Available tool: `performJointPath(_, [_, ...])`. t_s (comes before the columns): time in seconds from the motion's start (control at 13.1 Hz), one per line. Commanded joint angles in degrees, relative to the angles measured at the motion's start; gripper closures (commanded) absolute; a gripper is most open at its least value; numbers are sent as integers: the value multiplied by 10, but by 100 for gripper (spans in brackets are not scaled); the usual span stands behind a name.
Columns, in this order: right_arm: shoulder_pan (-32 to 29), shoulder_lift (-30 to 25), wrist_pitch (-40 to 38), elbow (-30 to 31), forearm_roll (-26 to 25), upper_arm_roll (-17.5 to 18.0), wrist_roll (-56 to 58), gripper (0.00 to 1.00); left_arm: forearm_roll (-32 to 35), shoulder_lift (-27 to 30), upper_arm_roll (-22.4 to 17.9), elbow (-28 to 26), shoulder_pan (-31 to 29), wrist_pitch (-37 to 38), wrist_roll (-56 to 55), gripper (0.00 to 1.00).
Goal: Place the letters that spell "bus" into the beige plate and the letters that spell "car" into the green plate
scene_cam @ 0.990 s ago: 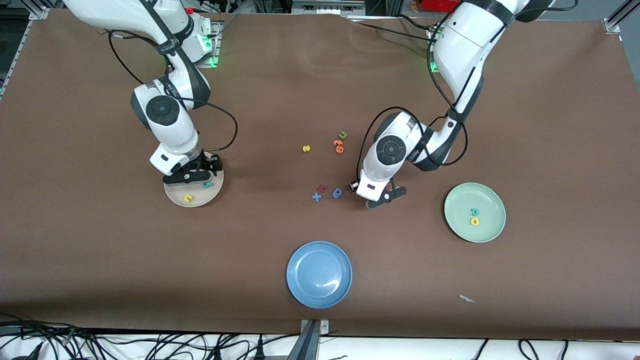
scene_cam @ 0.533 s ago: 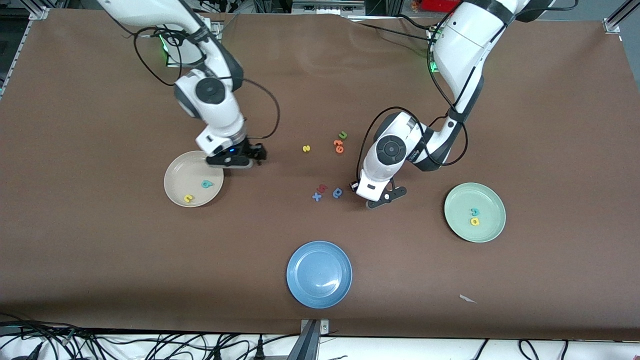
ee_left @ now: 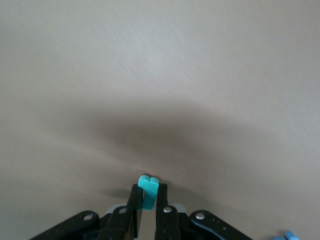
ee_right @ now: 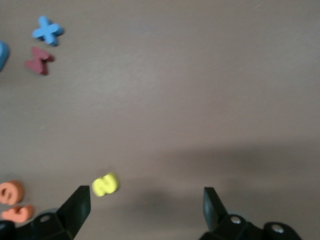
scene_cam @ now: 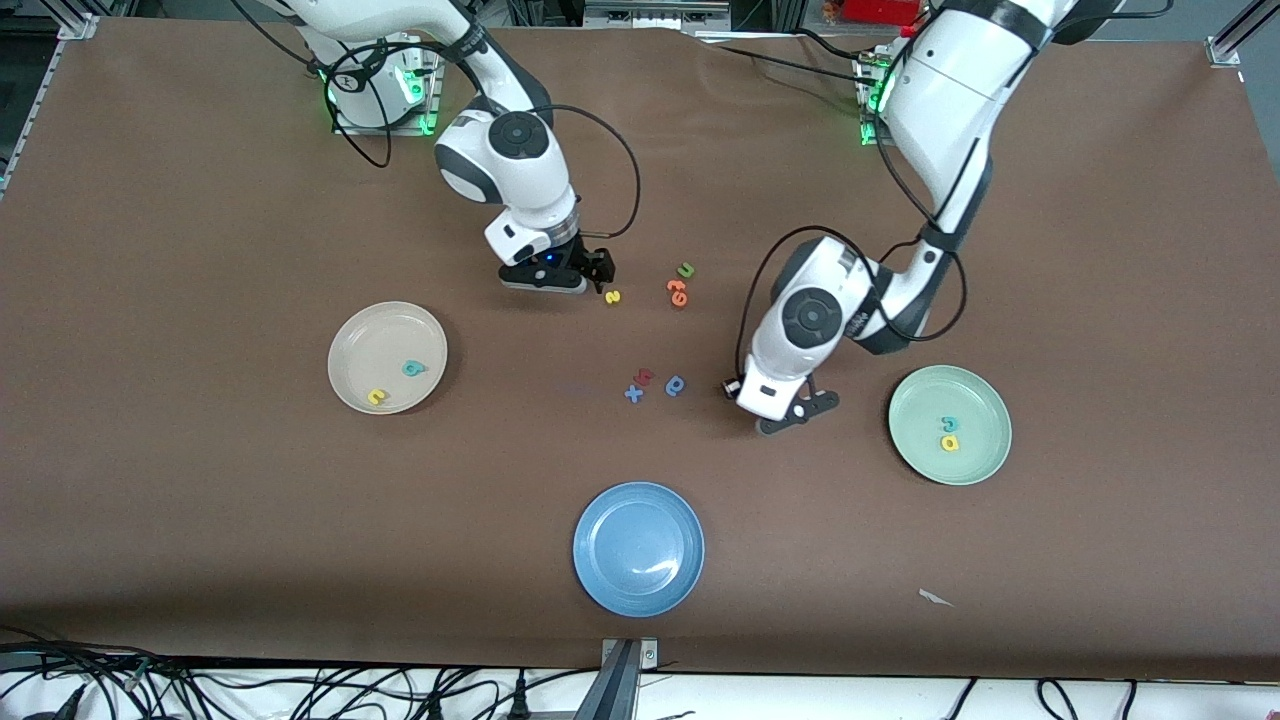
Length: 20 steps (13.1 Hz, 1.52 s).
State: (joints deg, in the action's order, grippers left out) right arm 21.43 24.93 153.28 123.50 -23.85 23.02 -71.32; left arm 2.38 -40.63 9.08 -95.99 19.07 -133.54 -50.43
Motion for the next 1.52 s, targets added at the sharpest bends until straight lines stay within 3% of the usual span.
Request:
performJointPath(0.0, [60, 51, 2, -51, -17, -34, -56, 0, 9, 24, 5, 31, -52, 95, 108, 100])
performJointPath(0.3, [77, 76, 2, -61, -68, -43, -102, 1, 9, 47, 3, 36, -122, 158, 289, 100])
performJointPath(0.46, [79, 80, 2, -64, -81, -43, -112, 8, 15, 50, 0, 36, -161, 177, 383, 100])
performJointPath(0.76, [86, 97, 0, -91, -81, -44, -116, 12, 111, 41, 1, 34, -201, 185, 487, 97])
performJointPath(0.84, [89, 104, -1, -99, -81, -44, -117, 12, 112, 35, 1, 36, -206, 185, 500, 75])
performJointPath(0.91, [91, 108, 0, -102, -82, -47, -117, 12, 113, 35, 1, 37, -206, 184, 503, 19])
performJointPath(0.99, [92, 109, 0, -101, -86, -51, -117, 12, 106, 35, 1, 39, -202, 184, 493, 0])
performJointPath(1.14, [94, 115, 0, -101, -90, -53, -117, 19, 103, 35, 2, 63, -205, 185, 482, 0])
performJointPath(1.45, [96, 115, 0, -101, -92, -54, -117, 56, 91, 50, 1, 67, -209, 199, 465, 0])
